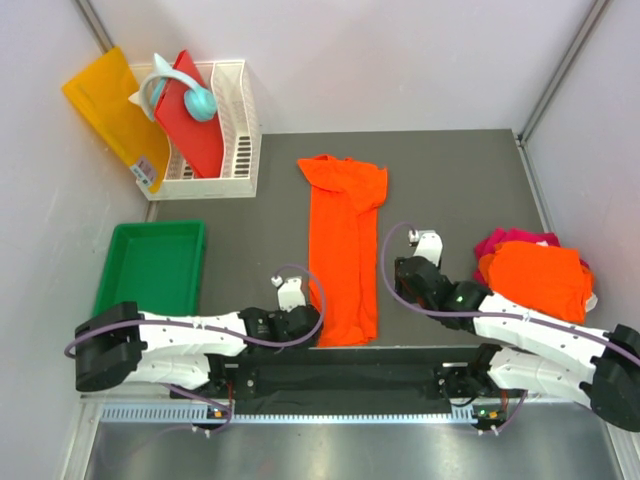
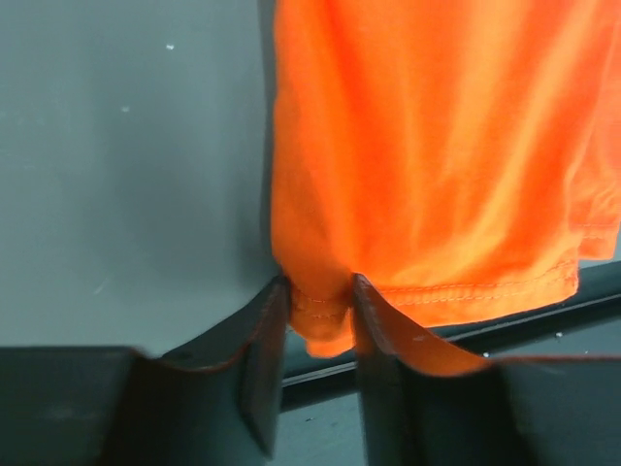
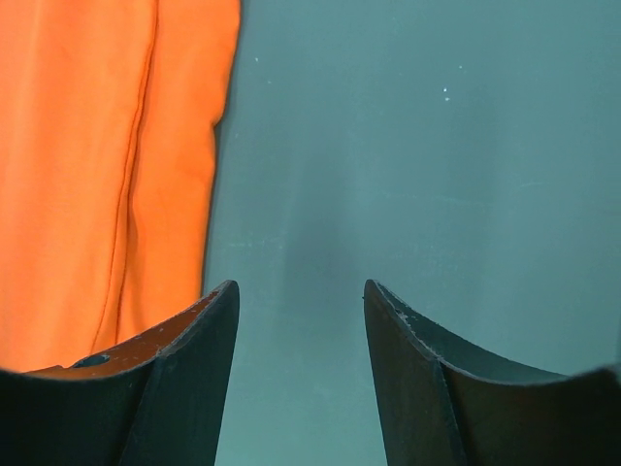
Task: Fold and stack the t-shirts
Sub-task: Grab the bottom of the folded rectangular tshirt with both arms, then fold the folded rectangular tshirt in 1/3 of the way, then grab one side of the 2/3 rectangular tshirt with both arms
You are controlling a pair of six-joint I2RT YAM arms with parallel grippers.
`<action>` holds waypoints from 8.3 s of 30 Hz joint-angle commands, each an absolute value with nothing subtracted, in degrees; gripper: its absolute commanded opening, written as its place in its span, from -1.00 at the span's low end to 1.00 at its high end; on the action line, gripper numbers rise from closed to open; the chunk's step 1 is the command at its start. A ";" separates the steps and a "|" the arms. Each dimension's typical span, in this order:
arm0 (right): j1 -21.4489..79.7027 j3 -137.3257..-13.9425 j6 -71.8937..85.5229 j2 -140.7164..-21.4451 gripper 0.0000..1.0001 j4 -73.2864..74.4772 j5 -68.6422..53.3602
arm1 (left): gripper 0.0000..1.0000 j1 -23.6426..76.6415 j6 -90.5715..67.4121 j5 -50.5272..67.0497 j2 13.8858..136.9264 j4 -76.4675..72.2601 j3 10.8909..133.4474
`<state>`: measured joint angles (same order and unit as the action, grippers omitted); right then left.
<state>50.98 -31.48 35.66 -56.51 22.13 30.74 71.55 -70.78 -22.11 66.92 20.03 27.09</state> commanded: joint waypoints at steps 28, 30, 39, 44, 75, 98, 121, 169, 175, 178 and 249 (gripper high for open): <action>70.39 -26.54 54.05 -55.71 0.27 20.05 27.86 | -1.00 74.97 -73.21 -21.18 70.05 20.13 26.37; 72.93 -27.86 55.02 -59.31 0.26 19.43 28.30 | -1.00 74.88 -73.04 -21.09 70.40 20.13 26.45; 76.55 -30.68 57.21 -66.97 0.25 18.11 29.88 | -1.00 74.88 -73.47 -21.00 68.74 21.00 25.84; 76.55 -29.18 59.23 -66.71 0.22 18.11 30.41 | -1.00 74.97 -73.74 -21.09 67.59 21.62 25.14; 80.33 -22.59 71.01 -72.95 -1.00 19.16 25.93 | -1.00 74.88 -72.69 -20.48 69.61 20.57 25.84; 85.78 -37.35 77.08 -64.07 -1.00 46.58 45.43 | -1.00 75.67 -70.49 -33.48 59.50 36.21 36.38; 54.77 -47.19 38.86 -68.55 -1.00 25.07 42.98 | -1.00 59.43 -46.24 -40.00 70.84 27.17 50.45; 34.45 -71.02 25.14 -94.14 0.22 12.92 28.57 | 0.16 34.98 -30.50 -26.37 99.94 17.23 76.56; 39.28 -64.61 27.50 -90.62 -0.85 11.34 25.58 | -0.12 36.12 -34.97 -19.70 95.45 16.35 70.69; 40.77 -61.79 29.97 -91.84 -1.00 9.68 22.60 | -1.00 38.48 -38.31 -16.88 93.96 12.40 64.54; 41.92 -46.67 37.18 -88.33 0.16 9.50 22.68 | -0.66 43.59 -40.52 -22.06 89.65 12.30 50.36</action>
